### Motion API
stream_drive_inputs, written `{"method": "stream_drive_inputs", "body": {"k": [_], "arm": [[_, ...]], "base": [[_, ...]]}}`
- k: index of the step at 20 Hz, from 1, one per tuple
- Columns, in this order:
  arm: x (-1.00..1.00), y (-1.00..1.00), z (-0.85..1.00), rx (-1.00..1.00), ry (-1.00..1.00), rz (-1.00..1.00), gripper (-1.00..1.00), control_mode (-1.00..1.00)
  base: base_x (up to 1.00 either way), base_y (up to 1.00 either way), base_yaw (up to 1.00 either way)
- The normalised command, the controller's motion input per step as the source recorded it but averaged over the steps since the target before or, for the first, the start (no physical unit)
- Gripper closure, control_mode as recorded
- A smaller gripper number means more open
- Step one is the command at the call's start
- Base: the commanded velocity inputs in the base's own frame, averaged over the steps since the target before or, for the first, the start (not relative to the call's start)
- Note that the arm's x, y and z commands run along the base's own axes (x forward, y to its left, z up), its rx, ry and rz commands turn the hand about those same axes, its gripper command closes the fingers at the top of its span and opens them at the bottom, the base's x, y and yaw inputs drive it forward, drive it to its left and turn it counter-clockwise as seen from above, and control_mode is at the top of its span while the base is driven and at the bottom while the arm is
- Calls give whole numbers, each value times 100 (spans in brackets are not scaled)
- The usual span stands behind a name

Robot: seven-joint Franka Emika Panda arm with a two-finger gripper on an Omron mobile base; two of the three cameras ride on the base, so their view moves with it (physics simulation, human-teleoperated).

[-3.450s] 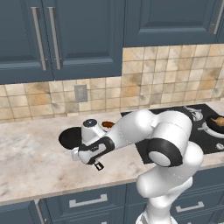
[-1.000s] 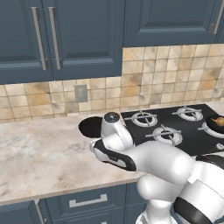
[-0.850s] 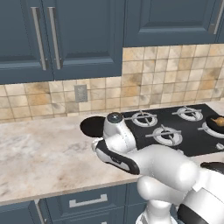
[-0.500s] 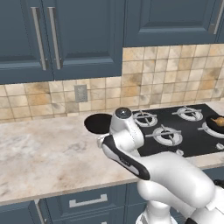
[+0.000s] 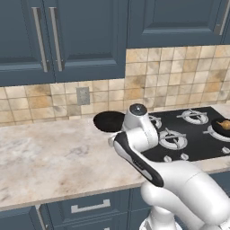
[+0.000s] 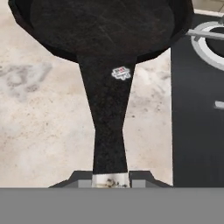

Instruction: Place both pans onto different burners. Then place the onion and the chicken drumstick on different pans.

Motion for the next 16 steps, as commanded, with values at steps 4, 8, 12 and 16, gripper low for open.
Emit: {"method": "stream_drive_inputs", "body": {"k": [4,8,12,16], "arm": [[0,-66,1,0,0,0,100,-100],[0,-51,0,0,0,-3,100,-100],[-3,-40,2,0,0,-12,100,-100],[-8,-34,1,0,0,-23,100,-100]], "base": [[0,0,0],[0,0,0],[0,0,0],[0,0,0]]}}
